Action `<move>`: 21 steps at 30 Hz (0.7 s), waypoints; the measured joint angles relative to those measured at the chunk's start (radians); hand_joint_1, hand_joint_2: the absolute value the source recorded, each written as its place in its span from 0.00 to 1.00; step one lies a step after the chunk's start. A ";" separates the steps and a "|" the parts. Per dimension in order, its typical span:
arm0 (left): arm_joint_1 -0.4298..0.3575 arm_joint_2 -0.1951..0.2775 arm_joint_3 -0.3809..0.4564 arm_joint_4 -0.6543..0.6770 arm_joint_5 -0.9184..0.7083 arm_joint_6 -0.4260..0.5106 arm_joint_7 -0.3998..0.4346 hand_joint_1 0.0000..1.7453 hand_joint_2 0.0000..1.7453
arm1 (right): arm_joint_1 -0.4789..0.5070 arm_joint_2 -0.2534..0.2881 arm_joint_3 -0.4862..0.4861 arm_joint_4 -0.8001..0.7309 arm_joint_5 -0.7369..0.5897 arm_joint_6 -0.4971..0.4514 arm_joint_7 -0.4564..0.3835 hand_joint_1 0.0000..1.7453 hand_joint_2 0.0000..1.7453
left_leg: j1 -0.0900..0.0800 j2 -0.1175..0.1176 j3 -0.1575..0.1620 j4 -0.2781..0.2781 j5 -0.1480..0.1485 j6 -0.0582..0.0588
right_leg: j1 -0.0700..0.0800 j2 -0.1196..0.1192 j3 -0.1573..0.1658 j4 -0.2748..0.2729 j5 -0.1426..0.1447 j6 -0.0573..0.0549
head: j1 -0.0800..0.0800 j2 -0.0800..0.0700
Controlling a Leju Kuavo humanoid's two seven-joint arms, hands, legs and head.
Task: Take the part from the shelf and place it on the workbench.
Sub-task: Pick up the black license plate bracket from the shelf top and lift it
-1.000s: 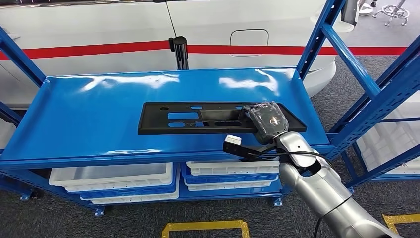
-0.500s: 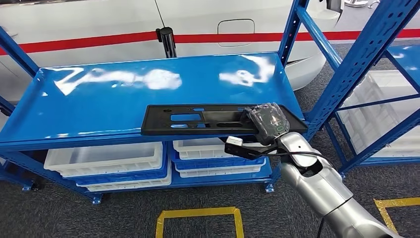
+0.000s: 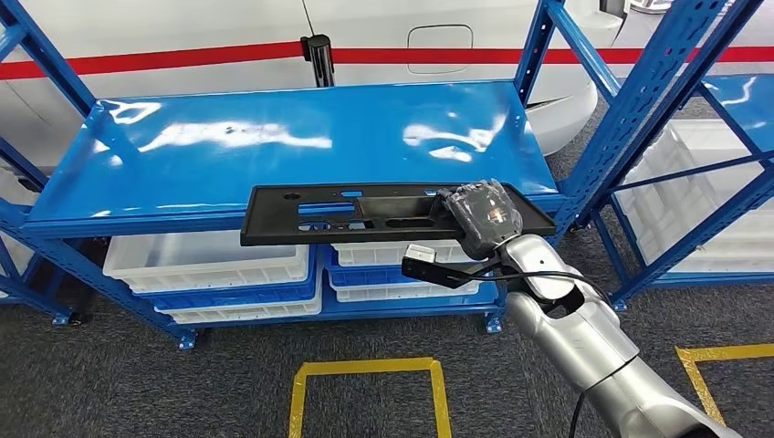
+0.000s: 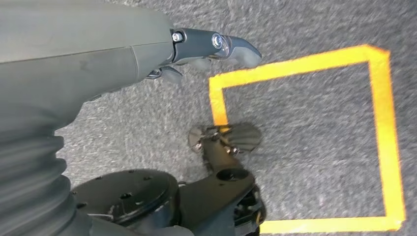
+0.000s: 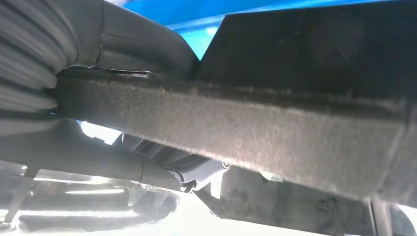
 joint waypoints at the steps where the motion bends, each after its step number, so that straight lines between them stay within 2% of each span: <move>1: -0.001 0.000 0.000 0.000 0.000 0.000 0.000 0.00 1.00 | -0.001 0.001 0.000 0.000 0.000 0.000 0.000 0.99 1.00 | 0.004 0.001 -0.016 0.008 0.008 -0.009 | -0.006 -0.001 0.046 -0.060 0.011 0.014 | 0.000 0.000; 2: -0.002 0.000 0.000 0.000 0.000 0.001 0.000 0.00 1.00 | -0.003 0.004 0.000 0.000 0.000 0.000 0.000 0.99 1.00 | 0.006 0.002 -0.032 0.019 0.015 -0.017 | -0.004 0.001 0.098 -0.133 0.005 0.017 | 0.002 0.000; 3: -0.003 0.000 0.000 -0.001 0.000 0.002 0.000 0.00 1.00 | -0.004 0.006 -0.001 0.001 0.001 0.000 0.000 0.99 1.00 | 0.006 0.002 -0.046 0.029 0.022 -0.025 | -0.003 0.002 0.134 -0.189 -0.009 0.013 | 0.002 0.000; 4: -0.003 0.000 0.001 -0.001 0.000 0.003 0.000 0.00 1.00 | -0.006 0.008 -0.001 0.001 0.001 0.000 0.001 0.99 1.00 | 0.004 0.001 -0.057 0.037 0.030 -0.031 | 0.001 0.004 0.152 -0.223 -0.026 0.004 | 0.002 0.000; 5: -0.002 0.000 0.001 -0.001 0.001 0.004 0.001 0.00 1.00 | -0.006 0.011 -0.001 0.003 0.001 0.000 0.001 0.99 1.00 | 0.004 0.000 -0.065 0.041 0.039 -0.035 | 0.007 0.005 0.155 -0.233 -0.032 -0.008 | 0.001 0.000; 6: 0.000 0.000 0.001 -0.001 0.002 0.005 0.001 0.00 1.00 | -0.006 0.013 0.000 0.005 0.001 0.001 0.002 0.99 1.00 | 0.005 0.000 -0.070 0.042 0.048 -0.038 | 0.005 0.004 0.141 -0.226 -0.028 -0.017 | -0.001 0.000; 7: 0.002 0.001 0.002 -0.001 0.005 0.006 0.000 0.00 1.00 | -0.007 0.016 0.001 0.007 0.002 0.003 0.002 0.99 1.00 | 0.009 0.000 -0.078 0.052 0.040 -0.041 | 0.004 0.003 0.131 -0.222 -0.021 -0.029 | -0.002 0.000; 8: 0.004 0.001 0.002 0.000 0.007 0.006 0.000 0.00 1.00 | -0.008 0.021 0.002 0.010 0.002 0.004 0.002 0.99 1.00 | 0.012 -0.001 -0.088 0.075 0.011 -0.045 | 0.004 0.002 0.120 -0.219 -0.012 -0.043 | -0.003 0.000; 9: 0.007 0.001 0.003 0.000 0.009 0.007 0.000 0.00 1.00 | -0.010 0.026 0.003 0.013 0.002 0.005 0.002 0.99 1.00 | 0.013 -0.003 -0.100 0.115 -0.036 -0.049 | 0.004 0.000 0.108 -0.219 -0.001 -0.056 | -0.005 0.000; 10: 0.008 0.001 0.003 0.000 0.011 0.008 -0.001 0.00 1.00 | -0.012 0.031 0.005 0.015 0.002 0.006 0.002 0.99 1.00 | 0.014 -0.004 -0.113 0.171 -0.096 -0.052 | 0.007 -0.001 0.097 -0.218 0.010 -0.067 | -0.006 0.000; 11: 0.008 0.000 0.004 0.000 0.011 0.008 -0.001 0.00 1.00 | -0.013 0.036 0.006 0.017 0.002 0.006 0.002 0.99 1.00 | 0.014 -0.005 -0.123 0.235 -0.145 -0.053 | 0.012 -0.001 0.082 -0.218 0.022 -0.074 | -0.007 0.000; 12: 0.009 0.000 0.004 0.000 0.012 0.009 -0.001 0.00 1.00 | -0.013 0.040 0.007 0.019 0.002 0.006 0.002 0.99 1.00 | 0.014 -0.006 -0.127 0.291 -0.173 -0.053 | 0.018 -0.001 0.067 -0.217 0.034 -0.078 | -0.008 0.000; 13: 0.009 0.000 0.005 0.000 0.013 0.009 -0.001 0.00 1.00 | -0.013 0.044 0.009 0.021 0.003 0.006 0.002 0.99 1.00 | 0.014 -0.006 -0.122 0.328 -0.176 -0.050 | 0.023 -0.001 0.052 -0.217 0.046 -0.080 | -0.008 0.000; 14: 0.009 0.000 0.005 0.000 0.013 0.010 -0.001 0.00 1.00 | -0.013 0.047 0.011 0.023 0.003 0.006 0.002 0.99 1.00 | 0.012 -0.006 -0.104 0.338 -0.159 -0.045 | 0.029 -0.001 0.037 -0.216 0.057 -0.081 | -0.008 0.000; 15: 0.009 0.000 0.006 0.000 0.014 0.010 -0.001 0.00 1.00 | -0.013 0.050 0.012 0.024 0.004 0.006 0.002 0.99 1.00 | 0.009 -0.007 -0.069 0.313 -0.133 -0.035 | 0.034 -0.001 0.023 -0.216 0.069 -0.081 | -0.008 0.000; 16: 0.008 0.000 0.006 -0.001 0.014 0.011 -0.001 0.00 1.00 | -0.013 0.052 0.013 0.025 0.005 0.006 0.003 0.99 1.00 | 0.004 -0.010 -0.021 0.261 -0.117 -0.019 | 0.038 0.000 0.011 -0.217 0.080 -0.082 | -0.008 0.000; 17: 0.007 0.002 0.006 -0.001 0.013 0.012 -0.001 0.00 1.00 | -0.014 0.055 0.014 0.025 0.005 0.006 0.003 0.99 1.00 | -0.001 -0.012 0.035 0.190 -0.123 -0.002 | 0.041 0.000 0.003 -0.217 0.090 -0.080 | -0.007 0.000; 18: 0.006 0.003 0.006 -0.002 0.012 0.013 -0.002 0.00 1.00 | -0.015 0.057 0.014 0.025 0.006 0.006 0.004 0.99 1.00 | -0.007 -0.014 0.082 0.124 -0.137 0.010 | 0.039 -0.001 -0.002 -0.218 0.099 -0.075 | -0.006 0.000; 19: 0.005 0.004 0.006 -0.002 0.012 0.014 -0.003 0.00 1.00 | -0.016 0.059 0.014 0.025 0.008 0.006 0.005 0.99 1.00 | -0.014 -0.016 0.111 0.077 -0.153 0.017 | 0.034 -0.003 -0.004 -0.221 0.108 -0.068 | -0.006 0.000; 20: 0.005 0.006 0.006 -0.003 0.011 0.015 -0.004 0.00 1.00 | -0.017 0.061 0.014 0.024 0.010 0.006 0.006 0.99 1.00 | -0.019 -0.016 0.125 0.049 -0.160 0.021 | 0.028 -0.004 -0.004 -0.225 0.118 -0.060 | -0.007 0.000; 21: 0.005 0.005 0.006 -0.003 0.010 0.015 -0.004 0.00 1.00 | -0.017 0.062 0.014 0.024 0.013 0.005 0.008 0.99 1.00 | -0.025 -0.015 0.122 0.036 -0.146 0.022 | 0.025 -0.005 -0.004 -0.233 0.129 -0.053 | -0.009 0.000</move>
